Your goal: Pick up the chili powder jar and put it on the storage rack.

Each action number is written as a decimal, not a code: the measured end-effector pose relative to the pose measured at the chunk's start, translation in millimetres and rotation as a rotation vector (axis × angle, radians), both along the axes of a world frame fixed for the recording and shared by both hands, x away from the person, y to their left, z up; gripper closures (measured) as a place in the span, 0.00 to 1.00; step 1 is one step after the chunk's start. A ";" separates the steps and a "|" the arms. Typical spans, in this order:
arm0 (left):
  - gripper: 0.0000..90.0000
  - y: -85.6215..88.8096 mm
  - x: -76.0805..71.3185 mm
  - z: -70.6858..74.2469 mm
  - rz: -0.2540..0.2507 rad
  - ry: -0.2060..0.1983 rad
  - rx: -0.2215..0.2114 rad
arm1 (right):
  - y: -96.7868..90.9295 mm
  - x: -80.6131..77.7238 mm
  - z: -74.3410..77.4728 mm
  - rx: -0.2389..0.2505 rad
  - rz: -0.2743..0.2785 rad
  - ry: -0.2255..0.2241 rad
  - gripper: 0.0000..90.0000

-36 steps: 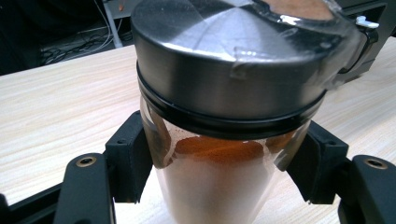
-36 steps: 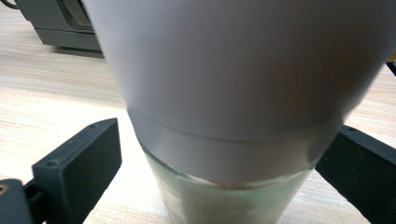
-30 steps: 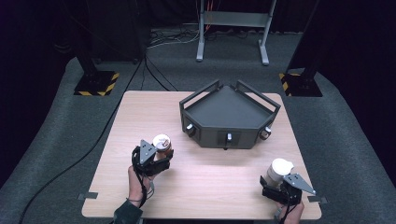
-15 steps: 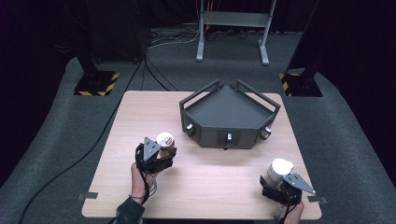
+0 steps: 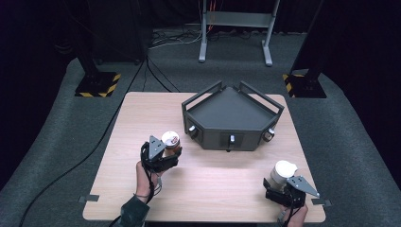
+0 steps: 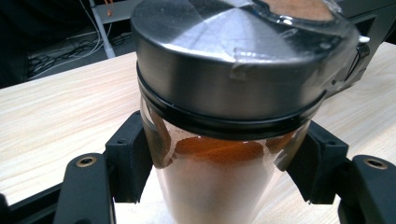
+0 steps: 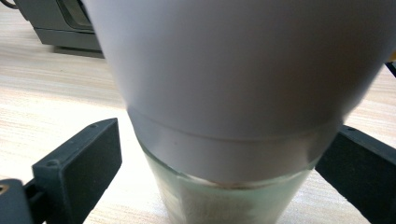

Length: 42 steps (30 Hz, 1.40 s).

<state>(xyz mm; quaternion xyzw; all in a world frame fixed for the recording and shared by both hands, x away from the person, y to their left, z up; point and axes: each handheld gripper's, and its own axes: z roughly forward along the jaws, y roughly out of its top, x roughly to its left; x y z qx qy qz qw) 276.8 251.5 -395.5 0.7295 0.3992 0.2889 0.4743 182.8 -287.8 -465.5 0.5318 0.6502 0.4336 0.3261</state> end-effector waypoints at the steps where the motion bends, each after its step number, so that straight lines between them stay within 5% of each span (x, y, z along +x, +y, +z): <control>1: 0.35 -0.6 0.4 0.0 0.000 0.000 -0.001 | 0.0 0.0 0.0 0.000 0.000 0.000 0.00; 42: 0.35 -13.4 20.7 8.9 -0.033 0.000 0.021 | -0.8 0.9 0.5 0.003 0.002 0.005 0.00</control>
